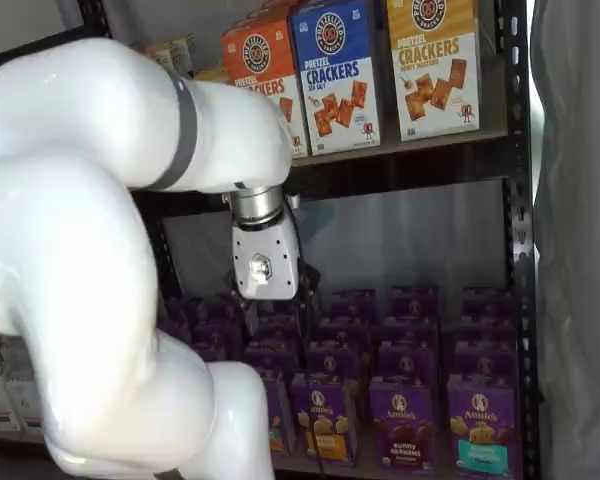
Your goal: Pick up the purple box with a brown patch in the center, on the bottom shelf, the fifth box from the left
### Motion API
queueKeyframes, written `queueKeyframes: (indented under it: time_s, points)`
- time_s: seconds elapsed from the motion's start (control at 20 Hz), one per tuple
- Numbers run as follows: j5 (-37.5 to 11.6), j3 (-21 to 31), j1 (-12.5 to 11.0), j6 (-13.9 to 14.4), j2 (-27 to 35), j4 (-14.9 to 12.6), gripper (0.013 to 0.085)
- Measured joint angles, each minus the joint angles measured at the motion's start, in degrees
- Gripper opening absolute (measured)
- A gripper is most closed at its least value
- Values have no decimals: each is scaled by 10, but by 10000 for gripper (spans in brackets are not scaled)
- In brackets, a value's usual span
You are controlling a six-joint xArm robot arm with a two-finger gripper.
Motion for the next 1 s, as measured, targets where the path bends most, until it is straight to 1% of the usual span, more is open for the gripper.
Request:
queueKeyframes:
  time_s: [0.1, 0.25, 0.55, 0.7, 0.8, 1.0]
  points:
    - [-26, 7, -8, -12, 13, 7, 850]
    - [-51, 9, -20, -28, 41, 12, 850]
    - [-98, 5, -40, -47, 106, 4, 850]
    - [-125, 2, -46, -53, 138, 1, 850]
    - [-151, 1, -51, -57, 165, -1, 850]
    - [-192, -7, -55, -57, 212, -10, 850]
